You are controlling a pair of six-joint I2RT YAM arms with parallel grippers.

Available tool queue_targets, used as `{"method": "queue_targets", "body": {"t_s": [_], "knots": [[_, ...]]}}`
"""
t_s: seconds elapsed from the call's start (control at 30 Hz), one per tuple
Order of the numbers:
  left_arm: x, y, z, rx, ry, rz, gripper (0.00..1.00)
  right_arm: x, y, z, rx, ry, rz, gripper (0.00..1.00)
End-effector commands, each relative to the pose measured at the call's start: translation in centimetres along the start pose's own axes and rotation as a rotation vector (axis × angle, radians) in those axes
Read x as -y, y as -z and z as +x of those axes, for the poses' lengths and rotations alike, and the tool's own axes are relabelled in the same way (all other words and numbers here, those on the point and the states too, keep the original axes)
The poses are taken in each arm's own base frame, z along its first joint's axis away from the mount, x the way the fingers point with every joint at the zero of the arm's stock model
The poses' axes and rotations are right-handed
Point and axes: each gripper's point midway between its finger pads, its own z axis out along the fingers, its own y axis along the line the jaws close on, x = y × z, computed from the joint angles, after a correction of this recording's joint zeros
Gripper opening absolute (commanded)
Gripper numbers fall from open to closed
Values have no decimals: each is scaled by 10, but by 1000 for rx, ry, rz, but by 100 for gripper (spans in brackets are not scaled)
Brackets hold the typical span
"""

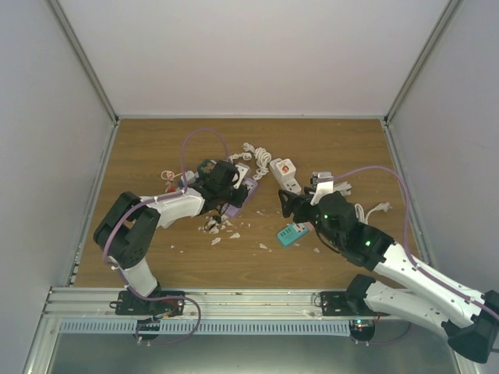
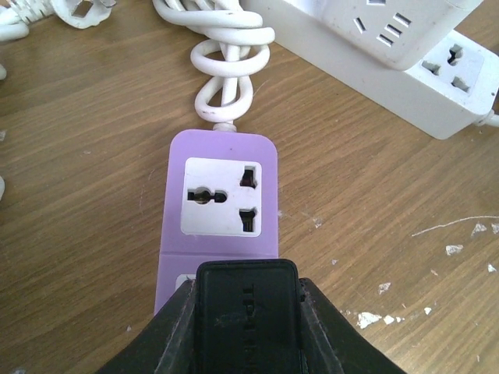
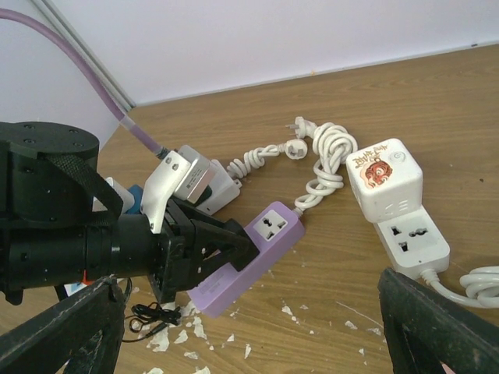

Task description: Insert the plug

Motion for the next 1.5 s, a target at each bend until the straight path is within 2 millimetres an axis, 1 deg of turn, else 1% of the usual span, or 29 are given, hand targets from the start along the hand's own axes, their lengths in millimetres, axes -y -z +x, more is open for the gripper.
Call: {"method": "queue_targets", "body": {"t_s": [0.0, 0.13, 0.27, 0.4, 0.47, 0.5, 0.57, 0.6, 0.7, 0.77, 0.83, 0.87, 0.9, 0.93, 1.0, 1.07, 1.17, 1.2, 1.3, 1.4, 1.47], "knots": [[-16, -18, 93, -256, 38, -92, 14, 4, 4, -11, 39, -31, 21, 89], [-18, -20, 108, -268, 11, -173, 14, 5, 4, -13, 44, -33, 28, 89], [-17, -26, 124, -331, 1, -205, 13, 4, 6, -14, 48, -40, 26, 89], [-18, -27, 130, -358, 14, -220, 13, 4, 8, -16, 52, -49, 23, 89], [-16, -24, 127, -359, 21, -217, 14, 4, 9, -17, 56, -53, 21, 89], [-13, -22, 121, -350, 22, -210, 17, 4, 10, -18, 58, -54, 20, 89], [-5, -13, 98, -304, 23, -202, 27, 3, 11, -20, 61, -56, 20, 89], [-2, -8, 83, -276, 29, -198, 34, 3, 11, -21, 62, -59, 20, 89], [12, 10, 32, -179, 40, -157, 61, 2, 12, -23, 58, -65, 22, 89], [28, 21, 1, -138, 35, -79, 77, 2, 11, -24, 55, -64, 25, 89], [38, 35, -28, -91, 37, -40, 91, 2, 12, -24, 54, -66, 29, 89], [40, 43, -41, -64, 38, -36, 95, 3, 12, -24, 53, -71, 29, 89], [42, 51, -51, -40, 38, -33, 98, 2, 13, -24, 53, -74, 27, 89], [43, 60, -60, -15, 40, -34, 99, 2, 14, -24, 54, -78, 25, 89], [42, 78, -70, 25, 52, -39, 99, 3, 15, -24, 54, -85, 26, 89], [37, 95, -75, 67, 78, -59, 99, 5, 16, -24, 54, -83, 33, 89], [27, 132, -82, 159, 138, -89, 99, 8, 20, -28, 48, -65, 60, 90], [24, 153, -87, 210, 161, -90, 99, 10, 21, -29, 40, -48, 76, 91], [19, 201, -90, 323, 216, -76, 99, 19, 28, -36, 31, -4, 150, 93], [23, 246, -89, 424, 220, -17, 99, 25, 38, -47, 47, 36, 189, 95], [24, 276, -85, 491, 225, 8, 99, 28, 49, -57, 68, 49, 208, 97]]}}
